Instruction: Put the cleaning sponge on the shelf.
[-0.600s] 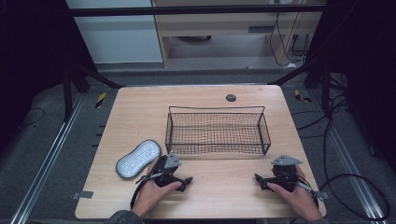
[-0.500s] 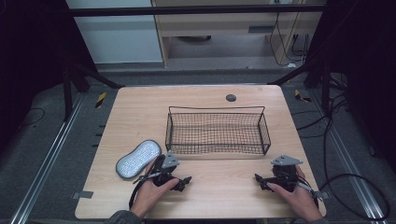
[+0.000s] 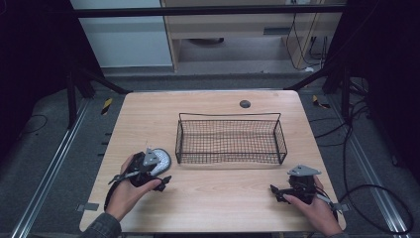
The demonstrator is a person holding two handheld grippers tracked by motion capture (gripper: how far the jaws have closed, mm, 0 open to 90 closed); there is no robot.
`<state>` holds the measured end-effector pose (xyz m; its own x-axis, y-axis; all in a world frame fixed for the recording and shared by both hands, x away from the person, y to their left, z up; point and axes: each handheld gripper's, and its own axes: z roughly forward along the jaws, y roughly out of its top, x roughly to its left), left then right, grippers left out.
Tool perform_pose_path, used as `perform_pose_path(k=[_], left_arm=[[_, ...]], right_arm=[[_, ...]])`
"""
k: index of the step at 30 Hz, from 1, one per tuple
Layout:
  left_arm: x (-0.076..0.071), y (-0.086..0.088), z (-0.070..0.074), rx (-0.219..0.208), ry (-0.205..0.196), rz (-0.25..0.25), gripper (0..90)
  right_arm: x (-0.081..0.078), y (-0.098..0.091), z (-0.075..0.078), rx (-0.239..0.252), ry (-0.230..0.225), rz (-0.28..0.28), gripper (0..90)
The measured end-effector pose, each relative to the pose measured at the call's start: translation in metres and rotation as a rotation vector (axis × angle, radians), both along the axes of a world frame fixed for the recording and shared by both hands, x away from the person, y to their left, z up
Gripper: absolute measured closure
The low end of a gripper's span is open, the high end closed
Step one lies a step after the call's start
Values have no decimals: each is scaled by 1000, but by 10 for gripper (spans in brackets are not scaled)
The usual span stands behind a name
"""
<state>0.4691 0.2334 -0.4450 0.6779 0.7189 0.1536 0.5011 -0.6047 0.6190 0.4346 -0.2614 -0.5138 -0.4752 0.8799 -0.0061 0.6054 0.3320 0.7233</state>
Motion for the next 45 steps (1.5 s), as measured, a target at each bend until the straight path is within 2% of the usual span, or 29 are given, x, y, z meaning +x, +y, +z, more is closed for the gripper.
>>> perform_pose_path(k=[1, 2, 5, 7, 10, 11, 22, 28, 29, 36, 38, 39, 45], left_arm=[[1, 5, 0, 1, 9, 10, 45], [5, 14, 0, 25, 50, 20, 44], [7, 21, 1, 40, 70, 25, 50], [12, 27, 2, 44, 109, 28, 47], [15, 29, 3, 51, 107, 34, 53], [18, 30, 5, 69, 123, 27, 53], [31, 27, 9, 110, 190, 1, 48], [36, 23, 4, 127, 202, -15, 39], [38, 22, 1, 141, 210, -18, 39], [48, 29, -9, 153, 247, 6, 34], [49, 29, -11, 150, 253, 6, 35], [50, 29, -14, 158, 263, -10, 36], [54, 27, -20, 182, 264, -18, 34]], right_arm=[[0, 0, 0, -1, 1, -1, 4], [0, 0, 0, -2, 2, -2, 4], [0, 0, 0, -2, 2, -2, 4], [0, 0, 0, -2, 2, -1, 4], [0, 0, 0, -2, 2, -1, 4], [0, 0, 0, -2, 1, -1, 4], [0, 0, 0, -2, 2, -1, 4], [0, 0, 0, -2, 1, -1, 4], [0, 0, 0, -2, 2, -2, 4], [0, 0, 0, -1, 1, -1, 4], [0, 0, 0, -2, 1, -1, 4], [0, 0, 0, -1, 1, -1, 4], [0, 0, 0, -1, 1, -1, 4]])
